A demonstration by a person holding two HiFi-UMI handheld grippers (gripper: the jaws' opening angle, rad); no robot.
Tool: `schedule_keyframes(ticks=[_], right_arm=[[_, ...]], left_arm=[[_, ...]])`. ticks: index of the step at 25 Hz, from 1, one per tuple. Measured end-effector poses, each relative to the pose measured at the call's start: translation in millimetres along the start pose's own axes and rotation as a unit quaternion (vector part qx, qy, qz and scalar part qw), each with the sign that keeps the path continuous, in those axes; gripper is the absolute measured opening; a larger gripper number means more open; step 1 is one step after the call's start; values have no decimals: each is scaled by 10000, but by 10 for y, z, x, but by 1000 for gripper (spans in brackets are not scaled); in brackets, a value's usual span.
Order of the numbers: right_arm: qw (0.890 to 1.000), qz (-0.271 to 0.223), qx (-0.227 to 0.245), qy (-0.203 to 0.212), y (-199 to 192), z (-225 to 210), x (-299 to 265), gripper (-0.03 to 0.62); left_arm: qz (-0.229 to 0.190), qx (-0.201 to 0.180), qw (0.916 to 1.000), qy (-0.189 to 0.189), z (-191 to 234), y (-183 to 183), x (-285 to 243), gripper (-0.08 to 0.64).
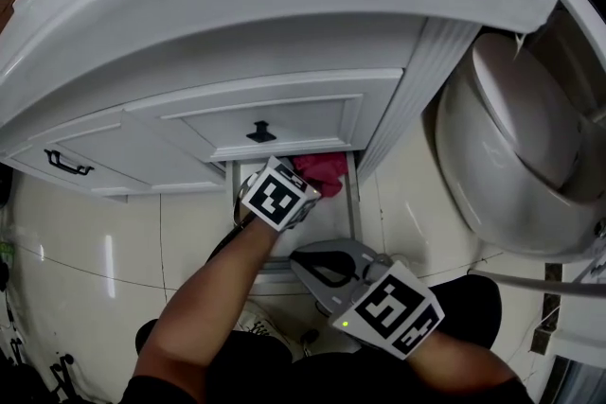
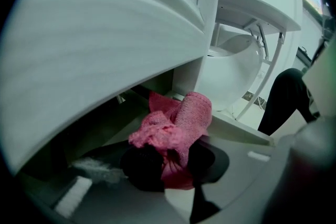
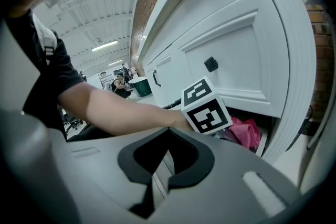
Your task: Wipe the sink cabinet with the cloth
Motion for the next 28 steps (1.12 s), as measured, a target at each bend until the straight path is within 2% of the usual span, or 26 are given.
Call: schedule_keyframes(ticks=[9,14,22,28], right_arm=[[10000,-4,15,-4,5,20,3,8],[10000,-16,27,-33,13,12,17,8],[10000,-44,15,-23,21,23,9,8],[10000,15,-55,-54,-24,-6,-3,8]], left_arm=[[-2,196,9989,434,282,-194,262,91],[75,-42,9958,907,438,-274,430,91],[300,-145,9909,1308,632,-439,647,91],[313,106,9888,1458,825,-592,821,91]])
Point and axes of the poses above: the fingertips, and each gripper's own axes: x backward along the fingers, z to its left, y out of its top, the point moved 3 cm from there along x, backward along the fingers, and after that the axes turned 15 degrees about x, right-handed, at the moved point
